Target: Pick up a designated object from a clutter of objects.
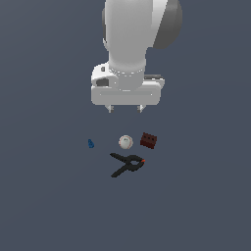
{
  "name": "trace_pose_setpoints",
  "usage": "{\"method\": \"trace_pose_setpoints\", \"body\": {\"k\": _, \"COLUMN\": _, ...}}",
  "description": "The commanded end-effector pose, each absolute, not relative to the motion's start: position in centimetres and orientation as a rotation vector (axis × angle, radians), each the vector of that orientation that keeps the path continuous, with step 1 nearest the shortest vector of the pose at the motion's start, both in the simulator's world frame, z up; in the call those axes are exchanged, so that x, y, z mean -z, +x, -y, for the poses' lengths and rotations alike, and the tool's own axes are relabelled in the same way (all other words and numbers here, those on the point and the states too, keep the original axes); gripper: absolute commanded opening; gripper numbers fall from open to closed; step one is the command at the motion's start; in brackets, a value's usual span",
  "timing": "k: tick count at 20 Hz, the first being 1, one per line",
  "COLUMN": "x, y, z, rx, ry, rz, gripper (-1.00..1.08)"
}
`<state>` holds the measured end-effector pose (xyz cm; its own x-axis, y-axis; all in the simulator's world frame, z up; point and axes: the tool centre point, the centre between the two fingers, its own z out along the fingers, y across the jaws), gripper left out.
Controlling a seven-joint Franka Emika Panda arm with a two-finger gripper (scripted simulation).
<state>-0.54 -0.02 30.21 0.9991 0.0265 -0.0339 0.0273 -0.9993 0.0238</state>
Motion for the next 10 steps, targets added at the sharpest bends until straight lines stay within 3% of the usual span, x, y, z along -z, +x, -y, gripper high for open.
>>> {"method": "trace_pose_setpoints", "body": {"k": 1, "x": -30.21, "y": -0.54, "z": 0.02, "rx": 0.052, "ry": 3.117, "rz": -0.042, "gripper": 1.0}}
{"method": "trace_pose_setpoints", "body": {"k": 10, "x": -29.43, "y": -1.01, "z": 0.46, "rx": 0.101, "ry": 3.114, "rz": -0.075, "gripper": 1.0}}
